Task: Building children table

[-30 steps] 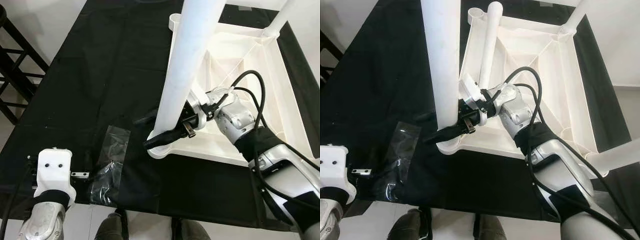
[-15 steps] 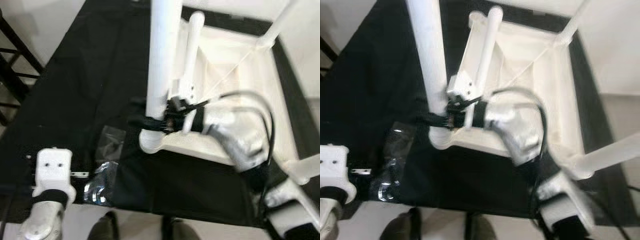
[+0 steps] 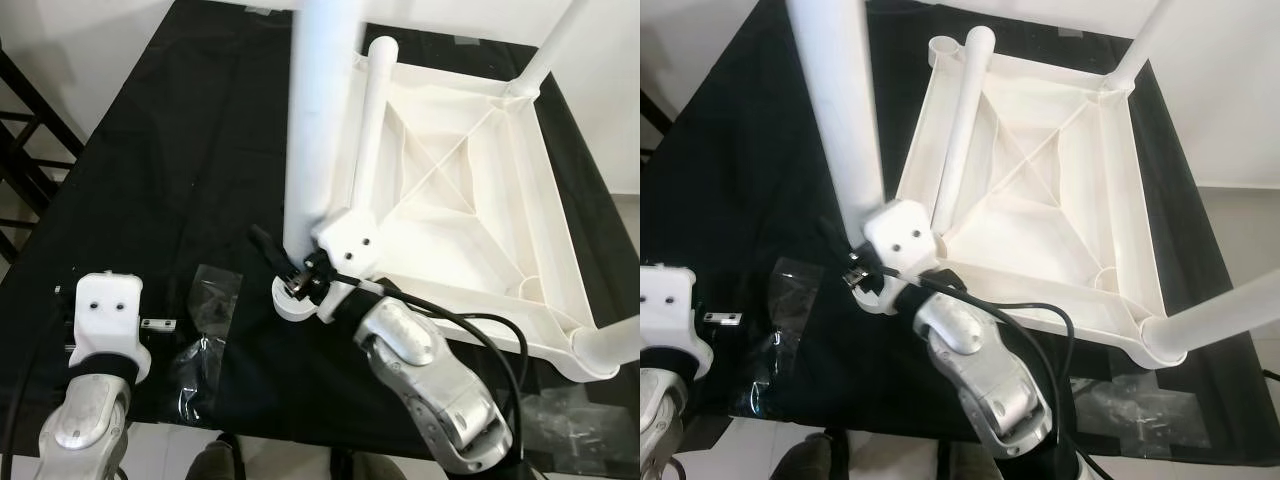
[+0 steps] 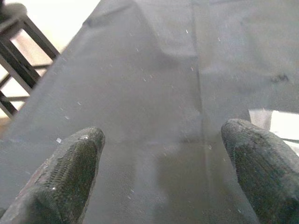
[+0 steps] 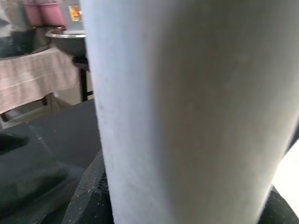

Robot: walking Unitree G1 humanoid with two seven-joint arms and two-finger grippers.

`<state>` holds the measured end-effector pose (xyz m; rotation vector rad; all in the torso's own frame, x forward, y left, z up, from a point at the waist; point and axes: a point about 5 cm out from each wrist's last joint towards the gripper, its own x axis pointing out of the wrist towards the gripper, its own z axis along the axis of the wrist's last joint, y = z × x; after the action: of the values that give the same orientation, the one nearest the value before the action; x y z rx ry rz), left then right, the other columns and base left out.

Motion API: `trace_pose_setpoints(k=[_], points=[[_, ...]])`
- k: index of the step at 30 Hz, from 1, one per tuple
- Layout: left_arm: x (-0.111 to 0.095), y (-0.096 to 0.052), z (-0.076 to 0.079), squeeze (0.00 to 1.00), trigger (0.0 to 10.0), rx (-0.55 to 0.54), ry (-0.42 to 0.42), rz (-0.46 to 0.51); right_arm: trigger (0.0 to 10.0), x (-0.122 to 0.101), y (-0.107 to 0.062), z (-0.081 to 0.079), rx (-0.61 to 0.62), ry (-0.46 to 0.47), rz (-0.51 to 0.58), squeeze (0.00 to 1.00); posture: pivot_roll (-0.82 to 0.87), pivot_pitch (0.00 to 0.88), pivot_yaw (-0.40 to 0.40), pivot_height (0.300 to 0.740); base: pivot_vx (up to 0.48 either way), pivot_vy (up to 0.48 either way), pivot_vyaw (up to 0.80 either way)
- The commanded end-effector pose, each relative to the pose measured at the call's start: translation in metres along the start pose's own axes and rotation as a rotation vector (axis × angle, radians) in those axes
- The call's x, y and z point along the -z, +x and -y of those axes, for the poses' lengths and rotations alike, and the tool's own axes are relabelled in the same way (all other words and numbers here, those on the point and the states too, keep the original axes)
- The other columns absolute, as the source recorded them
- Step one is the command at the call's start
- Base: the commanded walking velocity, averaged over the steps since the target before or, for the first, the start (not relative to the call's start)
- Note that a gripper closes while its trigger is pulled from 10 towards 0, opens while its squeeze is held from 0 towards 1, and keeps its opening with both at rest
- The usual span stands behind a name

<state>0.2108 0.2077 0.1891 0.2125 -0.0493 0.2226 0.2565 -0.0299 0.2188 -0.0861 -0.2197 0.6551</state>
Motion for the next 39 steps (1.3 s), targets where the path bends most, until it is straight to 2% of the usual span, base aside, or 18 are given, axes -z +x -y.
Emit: trace_pose_setpoints(k=[1,5,9,13,14,16,19,21,22,24,25,26,27,29,31,33,37,39], points=[[-0.002,0.005,-0.005,0.0,10.0,0.004,0.003,0.018,10.0,0.048,-0.01,0.01,0.129,-0.014,-0.286,0.0,0.05,0.263,-0.051,0.74,0.0,0.0,0.0],[-0.02,0.018,-0.007,0.0,10.0,0.077,-0.046,0.099,10.0,0.047,-0.009,0.007,0.16,-0.017,-0.273,0.0,0.05,0.243,-0.039,0.74,0.0,0.0,0.0],[-0.024,0.021,-0.006,0.0,10.0,0.099,-0.058,0.117,10.0,0.048,-0.008,0.007,0.166,-0.017,-0.27,0.0,0.05,0.241,-0.037,0.74,0.0,0.0,0.0],[-0.071,0.043,-0.012,0.0,10.0,0.303,-0.192,0.29,10.0,0.047,0.002,0.008,0.172,-0.029,-0.239,0.0,0.06,0.194,-0.021,0.74,0.0,0.0,0.0],[-0.071,0.043,-0.012,0.0,10.0,0.303,-0.192,0.29,10.0,0.047,0.002,0.008,0.172,-0.029,-0.239,0.0,0.06,0.194,-0.021,0.74,0.0,0.0,0.0],[-0.094,0.051,-0.012,0.0,10.0,0.483,-0.253,0.342,10.0,0.046,0.006,0.009,0.174,-0.047,-0.225,0.0,0.06,0.172,-0.012,0.74,0.0,0.0,0.0],[-0.102,0.051,-0.01,0.0,10.0,0.583,-0.271,0.353,10.0,0.047,0.007,0.008,0.175,-0.049,-0.224,0.0,0.06,0.17,-0.011,0.74,0.0,0.0,0.0],[-0.102,0.051,-0.01,0.0,10.0,0.583,-0.271,0.353,10.0,0.047,0.007,0.008,0.175,-0.049,-0.224,0.0,0.06,0.17,-0.011,0.74,0.0,0.0,0.0],[-0.106,0.052,-0.008,0.0,10.0,0.649,-0.277,0.354,10.0,0.047,0.008,0.009,0.176,-0.048,-0.222,0.0,0.06,0.162,-0.004,0.74,0.0,0.0,0.0],[-0.106,0.052,-0.008,0.0,10.0,0.649,-0.277,0.354,10.0,0.047,0.008,0.009,0.176,-0.048,-0.222,0.0,0.06,0.162,-0.004,0.74,0.0,0.0,0.0],[-0.112,0.053,-0.009,0.06,10.0,0.728,-0.302,0.362,10.0,0.047,0.009,0.009,0.177,-0.048,-0.215,0.0,0.06,0.151,0.003,0.74,0.0,0.0,0.0],[-0.112,0.053,-0.009,0.06,10.0,0.728,-0.302,0.362,10.0,0.047,0.009,0.009,0.177,-0.048,-0.215,0.0,0.06,0.151,0.003,0.74,0.0,0.0,0.0],[-0.122,0.054,-0.01,1.0,10.0,0.847,-0.334,0.376,10.0,0.047,0.011,0.009,0.178,-0.049,-0.206,0.0,0.05,0.138,0.011,0.74,0.0,0.0,0.0],[-0.139,0.054,-0.009,1.0,10.0,1.077,-0.344,0.39,10.0,0.047,0.015,0.009,0.174,-0.054,-0.194,0.0,0.05,0.124,0.015,0.74,0.0,0.0,0.0],[-0.139,0.054,-0.009,1.0,10.0,1.077,-0.344,0.39,10.0,0.047,0.015,0.009,0.174,-0.054,-0.194,0.0,0.05,0.124,0.015,0.74,0.0,0.0,0.0],[-0.15,0.053,-0.002,1.0,10.0,1.253,-0.313,0.383,10.0,0.048,0.019,0.009,0.166,-0.057,-0.185,0.0,0.05,0.111,0.017,0.74,0.0,0.0,0.0],[-0.16,0.061,0.01,1.0,10.0,1.359,-0.302,0.372,10.0,0.048,0.023,0.009,0.155,-0.061,-0.173,0.0,0.04,0.099,0.018,0.74,0.0,0.0,0.0],[-0.16,0.061,0.01,1.0,10.0,1.359,-0.302,0.372,10.0,0.048,0.023,0.009,0.155,-0.061,-0.173,0.0,0.04,0.099,0.018,0.74,0.0,0.0,0.0]])
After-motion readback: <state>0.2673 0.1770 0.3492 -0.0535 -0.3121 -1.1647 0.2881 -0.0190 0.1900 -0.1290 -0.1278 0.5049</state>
